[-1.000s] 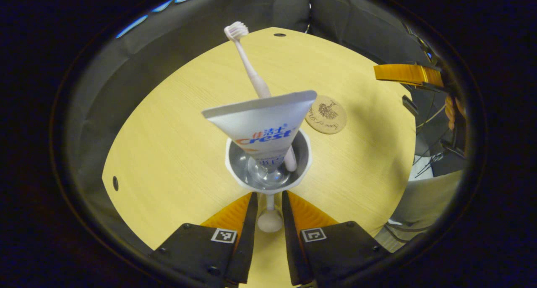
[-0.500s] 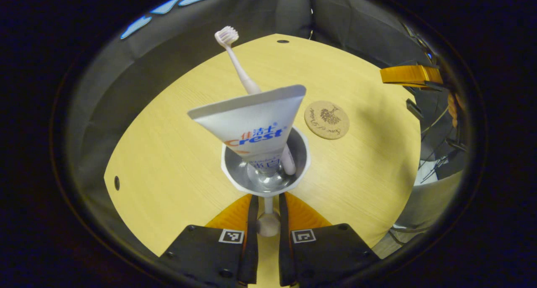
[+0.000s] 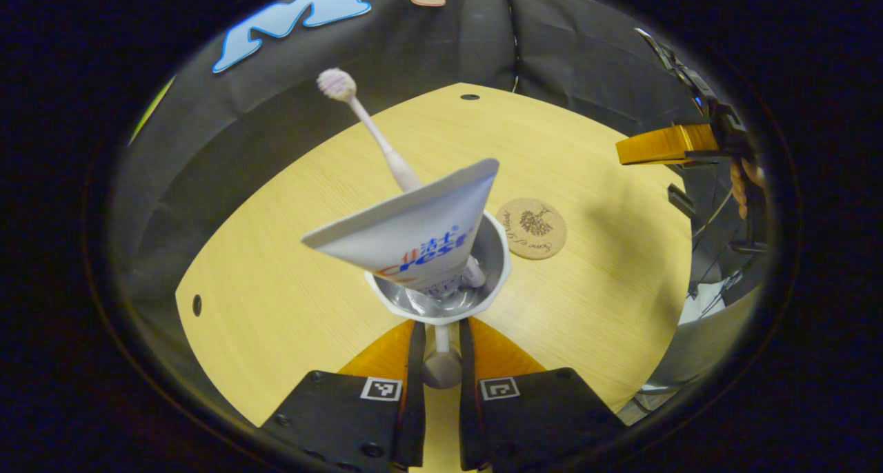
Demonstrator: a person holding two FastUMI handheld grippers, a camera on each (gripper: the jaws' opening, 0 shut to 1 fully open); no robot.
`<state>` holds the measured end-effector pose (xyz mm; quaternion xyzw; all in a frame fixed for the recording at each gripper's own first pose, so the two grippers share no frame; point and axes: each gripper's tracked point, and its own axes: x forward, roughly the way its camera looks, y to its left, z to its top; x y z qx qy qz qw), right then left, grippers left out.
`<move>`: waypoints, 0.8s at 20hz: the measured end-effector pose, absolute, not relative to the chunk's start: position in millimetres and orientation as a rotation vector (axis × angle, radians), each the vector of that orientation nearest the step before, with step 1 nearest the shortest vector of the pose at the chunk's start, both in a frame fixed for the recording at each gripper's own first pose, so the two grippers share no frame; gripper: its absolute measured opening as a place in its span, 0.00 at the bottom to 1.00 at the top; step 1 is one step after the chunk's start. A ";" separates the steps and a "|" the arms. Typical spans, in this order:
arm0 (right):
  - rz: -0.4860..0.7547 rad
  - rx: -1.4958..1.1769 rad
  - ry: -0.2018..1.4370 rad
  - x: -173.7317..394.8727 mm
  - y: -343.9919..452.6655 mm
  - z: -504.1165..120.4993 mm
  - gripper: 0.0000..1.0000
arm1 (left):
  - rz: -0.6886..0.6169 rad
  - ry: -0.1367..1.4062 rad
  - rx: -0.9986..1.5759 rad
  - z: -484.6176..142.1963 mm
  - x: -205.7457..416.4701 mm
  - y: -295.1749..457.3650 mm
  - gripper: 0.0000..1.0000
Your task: Put the toothbrush and toothpaste on the desktop into the cup, then pick up the cup and place it on the coaster on the desktop.
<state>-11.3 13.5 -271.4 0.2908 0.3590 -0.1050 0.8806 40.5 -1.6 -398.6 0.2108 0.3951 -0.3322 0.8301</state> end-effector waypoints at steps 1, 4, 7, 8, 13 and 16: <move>-0.219 0.607 0.746 -11.1 12.7 -270.5 0.08 | -0.713 0.830 0.448 -396.4 42.0 -8.8 0.27; -0.227 0.611 0.735 -10.8 8.9 -266.9 0.08 | -0.741 0.823 0.448 -394.5 42.3 -34.5 0.26; -0.243 0.625 0.725 -11.3 4.8 -263.9 0.08 | -0.777 0.822 0.470 -394.2 42.4 -53.0 0.27; -0.250 0.632 0.723 -11.0 3.2 -262.8 0.08 | -0.786 0.824 0.479 -393.7 42.3 -58.3 0.27; -0.287 0.670 0.711 -15.1 -10.0 -262.7 0.08 | -0.818 0.847 0.518 -394.3 47.8 -72.3 0.27; -0.304 0.685 0.709 -22.3 -21.1 -263.0 0.08 | -0.824 0.867 0.539 -395.1 51.7 -74.4 0.27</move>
